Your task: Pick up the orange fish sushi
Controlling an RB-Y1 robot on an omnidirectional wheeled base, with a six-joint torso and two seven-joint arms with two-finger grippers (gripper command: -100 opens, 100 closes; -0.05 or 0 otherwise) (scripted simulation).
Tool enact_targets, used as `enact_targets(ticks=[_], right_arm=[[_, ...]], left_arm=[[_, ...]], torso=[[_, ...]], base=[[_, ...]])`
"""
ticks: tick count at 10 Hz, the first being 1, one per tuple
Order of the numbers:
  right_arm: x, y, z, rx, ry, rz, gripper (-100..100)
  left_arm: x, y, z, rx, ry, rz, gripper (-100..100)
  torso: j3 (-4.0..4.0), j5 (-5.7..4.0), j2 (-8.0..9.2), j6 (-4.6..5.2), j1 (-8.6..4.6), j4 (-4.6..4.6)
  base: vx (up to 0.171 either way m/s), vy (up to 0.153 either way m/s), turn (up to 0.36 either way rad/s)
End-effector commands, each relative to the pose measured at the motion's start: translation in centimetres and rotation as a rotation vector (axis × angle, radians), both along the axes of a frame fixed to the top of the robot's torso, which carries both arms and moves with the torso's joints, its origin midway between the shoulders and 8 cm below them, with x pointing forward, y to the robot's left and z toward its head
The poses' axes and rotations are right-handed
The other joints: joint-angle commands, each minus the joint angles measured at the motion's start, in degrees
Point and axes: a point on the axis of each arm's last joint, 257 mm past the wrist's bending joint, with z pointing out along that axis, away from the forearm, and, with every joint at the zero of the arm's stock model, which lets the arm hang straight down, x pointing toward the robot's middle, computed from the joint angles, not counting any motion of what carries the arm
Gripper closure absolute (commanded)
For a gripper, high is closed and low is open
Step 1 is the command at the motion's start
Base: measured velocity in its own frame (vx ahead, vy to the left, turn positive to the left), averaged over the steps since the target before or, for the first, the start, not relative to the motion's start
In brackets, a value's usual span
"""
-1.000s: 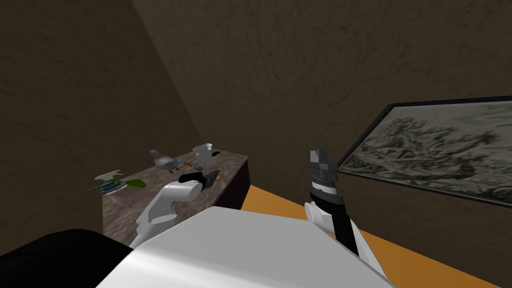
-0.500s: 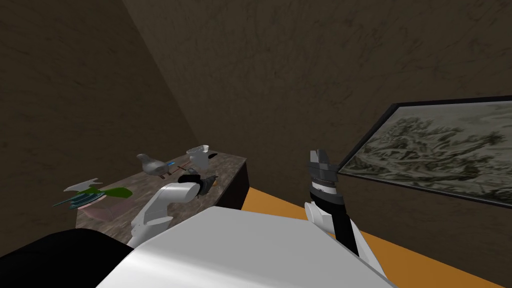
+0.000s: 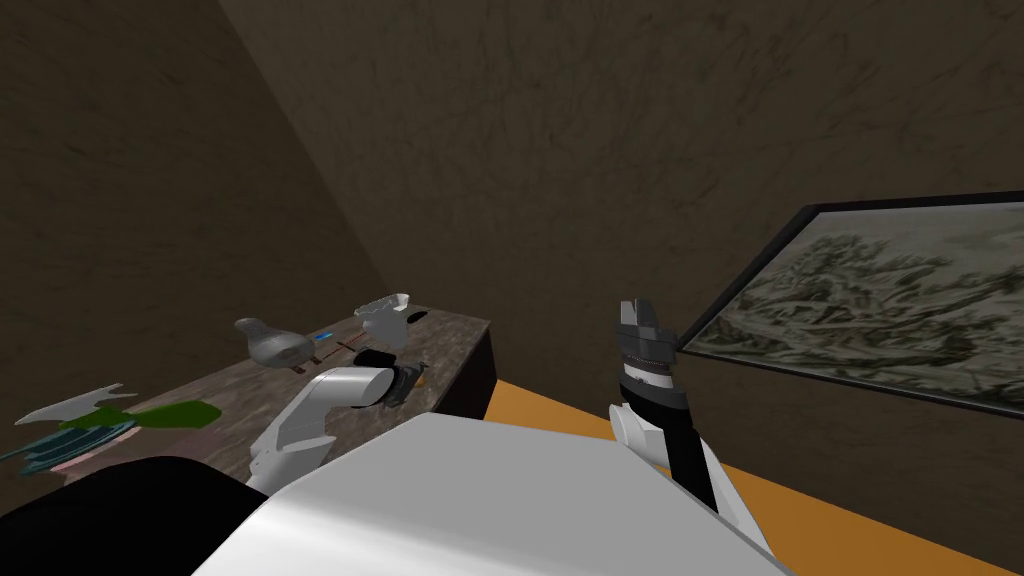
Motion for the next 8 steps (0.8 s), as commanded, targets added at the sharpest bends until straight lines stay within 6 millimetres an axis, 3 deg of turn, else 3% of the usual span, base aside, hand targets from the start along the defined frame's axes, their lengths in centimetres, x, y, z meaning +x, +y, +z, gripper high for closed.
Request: enact_targets(ticks=[1, 4, 5, 6, 7, 8], right_arm=[[0.0, 0.0, 0.0, 0.000, 0.000, 0.000, 0], [0.0, 0.0, 0.0, 0.000, 0.000, 0.000, 0], [0.0, 0.0, 0.0, 0.000, 0.000, 0.000, 0], [0.0, 0.0, 0.0, 0.000, 0.000, 0.000, 0], [0.0, 0.0, 0.0, 0.000, 0.000, 0.000, 0], [0.0, 0.0, 0.0, 0.000, 0.000, 0.000, 0]], left_arm=[[-1.8, 0.5, -0.8, -0.010, 0.067, 0.017, -100], [-3.8, 1.2, -1.4, -0.018, 0.144, 0.036, -100], [-3.4, 1.1, -1.3, -0.016, 0.128, 0.031, -100], [-3.5, 1.1, -1.3, -0.017, 0.132, 0.032, 0], [-3.2, 1.3, -2.0, -0.018, 0.130, 0.037, -100], [-3.0, 1.5, -2.5, -0.018, 0.129, 0.040, -100]], torso=[[0.00, 0.00, 0.00, 0.00, 0.00, 0.00], [0.02, 0.01, 0.05, -0.01, 0.03, 0.01], [0.03, 0.01, 0.05, -0.01, 0.03, 0.01], [0.09, 0.00, 0.18, -0.01, -0.02, 0.03], [0.16, -0.01, 0.29, -0.01, -0.05, 0.06], [0.20, 0.00, 0.36, 0.00, -0.05, 0.07]], base=[[0.109, 0.030, -0.048], [0.084, 0.019, -0.034], [0.036, 0.009, -0.006], [0.007, 0.002, 0.001], [-0.005, 0.000, -0.033], [-0.018, 0.005, -0.038]])
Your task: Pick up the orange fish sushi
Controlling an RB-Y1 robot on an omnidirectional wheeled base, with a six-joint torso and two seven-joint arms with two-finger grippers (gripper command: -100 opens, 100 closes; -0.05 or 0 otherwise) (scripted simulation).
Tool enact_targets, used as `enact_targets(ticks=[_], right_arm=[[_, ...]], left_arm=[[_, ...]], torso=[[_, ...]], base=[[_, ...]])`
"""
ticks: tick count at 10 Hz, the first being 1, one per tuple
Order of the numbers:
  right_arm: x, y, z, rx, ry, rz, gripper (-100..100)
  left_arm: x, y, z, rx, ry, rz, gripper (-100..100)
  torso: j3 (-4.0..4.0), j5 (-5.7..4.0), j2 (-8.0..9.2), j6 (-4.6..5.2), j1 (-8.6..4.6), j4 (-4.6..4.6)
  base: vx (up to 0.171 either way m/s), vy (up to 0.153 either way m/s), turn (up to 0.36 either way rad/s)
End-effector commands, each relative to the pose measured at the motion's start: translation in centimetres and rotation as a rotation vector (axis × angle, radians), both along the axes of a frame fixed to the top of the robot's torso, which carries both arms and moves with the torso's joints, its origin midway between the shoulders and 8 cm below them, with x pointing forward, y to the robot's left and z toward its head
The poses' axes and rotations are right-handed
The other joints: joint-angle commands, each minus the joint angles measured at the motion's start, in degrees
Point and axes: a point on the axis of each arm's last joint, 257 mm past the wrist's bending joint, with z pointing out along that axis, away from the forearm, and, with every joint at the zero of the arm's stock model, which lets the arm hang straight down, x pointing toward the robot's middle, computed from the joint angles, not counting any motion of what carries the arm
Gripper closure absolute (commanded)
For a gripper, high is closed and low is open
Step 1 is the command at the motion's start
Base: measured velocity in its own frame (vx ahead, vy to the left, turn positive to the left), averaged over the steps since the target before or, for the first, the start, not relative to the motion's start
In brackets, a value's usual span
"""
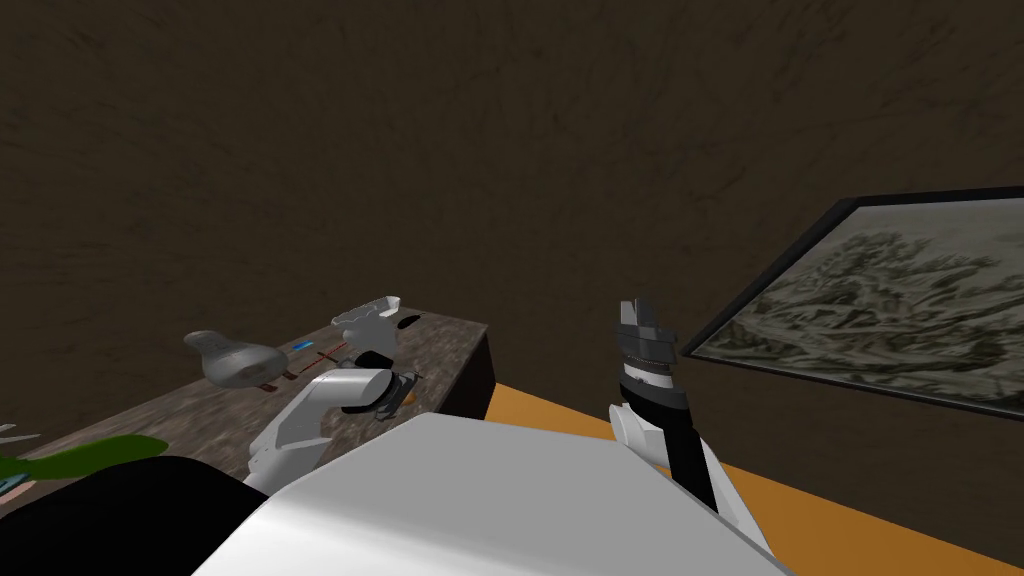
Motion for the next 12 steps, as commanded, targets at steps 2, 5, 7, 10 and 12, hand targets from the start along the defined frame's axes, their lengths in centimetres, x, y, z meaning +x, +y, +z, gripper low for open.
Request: enact_targets(ticks=[2, 5, 7, 10, 12], right_arm=[[0.0, 0.0, 0.0, 0.000, 0.000, 0.000, 0], [0.0, 0.0, 0.0, 0.000, 0.000, 0.000, 0], [0.0, 0.0, 0.0, 0.000, 0.000, 0.000, 0], [0.0, 0.0, 0.0, 0.000, 0.000, 0.000, 0], [0.0, 0.0, 0.0, 0.000, 0.000, 0.000, 0]], left_arm=[[0.5, 0.4, -1.2, 0.000, -0.003, 0.007, -100], [0.4, 0.3, -0.9, 0.000, -0.003, 0.006, 100], [0.3, 0.3, -0.9, 0.000, -0.002, 0.006, 100], [0.1, 0.0, 0.0, 0.000, -0.002, 0.000, 100], [-0.2, -0.2, 0.7, 0.001, -0.001, -0.004, 100]], torso=[[0.02, 0.00, 0.02, 0.00, 0.00, 0.01], [-0.01, 0.01, -0.03, -0.01, 0.01, 0.00], [-0.03, 0.02, -0.05, -0.01, 0.02, -0.01], [-0.03, 0.02, -0.06, -0.01, 0.02, -0.01], [-0.05, 0.00, -0.10, -0.02, -0.03, -0.01]], base=[[-0.020, 0.005, -0.031], [-0.003, 0.001, -0.002], [0.000, 0.000, 0.000], [0.004, -0.001, 0.019], [0.021, -0.006, 0.033]])
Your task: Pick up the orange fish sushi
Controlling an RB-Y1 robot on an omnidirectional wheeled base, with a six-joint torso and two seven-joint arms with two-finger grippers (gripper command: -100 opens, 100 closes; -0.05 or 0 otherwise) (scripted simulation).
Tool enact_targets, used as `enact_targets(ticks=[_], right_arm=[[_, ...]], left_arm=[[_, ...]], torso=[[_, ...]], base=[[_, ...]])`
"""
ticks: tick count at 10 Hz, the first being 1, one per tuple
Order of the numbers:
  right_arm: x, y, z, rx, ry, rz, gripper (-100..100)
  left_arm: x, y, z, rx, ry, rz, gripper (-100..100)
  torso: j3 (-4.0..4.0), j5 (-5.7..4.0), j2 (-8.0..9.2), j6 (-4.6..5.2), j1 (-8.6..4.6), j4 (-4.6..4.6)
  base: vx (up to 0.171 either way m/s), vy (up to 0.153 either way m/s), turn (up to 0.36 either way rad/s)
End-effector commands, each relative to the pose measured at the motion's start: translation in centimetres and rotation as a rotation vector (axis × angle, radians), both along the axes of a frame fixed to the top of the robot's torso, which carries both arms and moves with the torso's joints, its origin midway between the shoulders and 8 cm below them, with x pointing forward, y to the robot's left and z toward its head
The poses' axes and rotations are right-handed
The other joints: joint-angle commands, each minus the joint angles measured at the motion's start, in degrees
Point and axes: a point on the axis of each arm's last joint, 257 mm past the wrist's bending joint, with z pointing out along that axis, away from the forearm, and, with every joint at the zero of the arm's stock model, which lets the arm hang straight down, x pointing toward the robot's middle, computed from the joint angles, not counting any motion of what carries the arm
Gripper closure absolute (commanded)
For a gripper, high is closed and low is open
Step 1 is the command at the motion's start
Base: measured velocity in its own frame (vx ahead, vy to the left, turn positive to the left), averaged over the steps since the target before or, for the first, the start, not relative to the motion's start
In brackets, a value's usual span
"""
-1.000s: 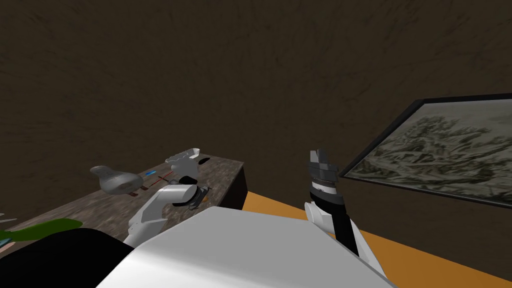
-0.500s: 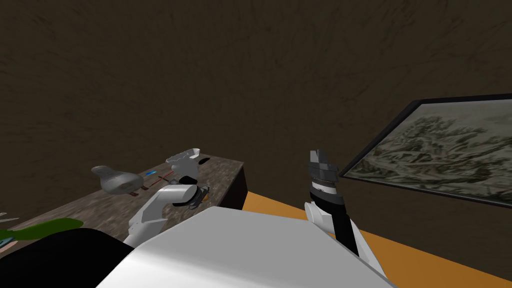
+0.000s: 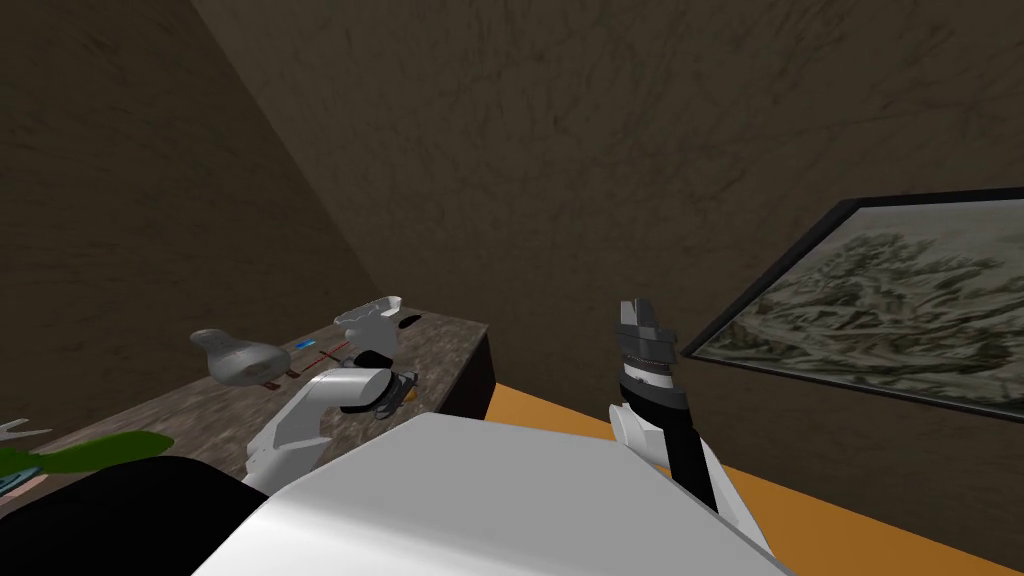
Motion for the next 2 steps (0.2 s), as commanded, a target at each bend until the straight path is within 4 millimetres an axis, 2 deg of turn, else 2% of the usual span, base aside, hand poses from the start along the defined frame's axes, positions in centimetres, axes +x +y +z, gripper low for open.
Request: enact_targets(ticks=[1, 2], right_arm=[[0.00, 0.00, 0.00, 0.000, 0.000, 0.000, 0], [0.00, 0.00, 0.00, 0.000, 0.000, 0.000, 0]], left_arm=[[0.00, 0.00, 0.00, 0.000, 0.000, 0.000, 100], [-0.04, -0.01, 0.06, 0.000, 0.001, 0.000, 0]], torso=[[0.00, 0.00, 0.00, 0.00, 0.00, 0.00], [0.00, 0.02, 0.01, 0.01, 0.03, -0.01]], base=[[0.009, -0.002, 0.005], [0.000, 0.000, 0.000]])
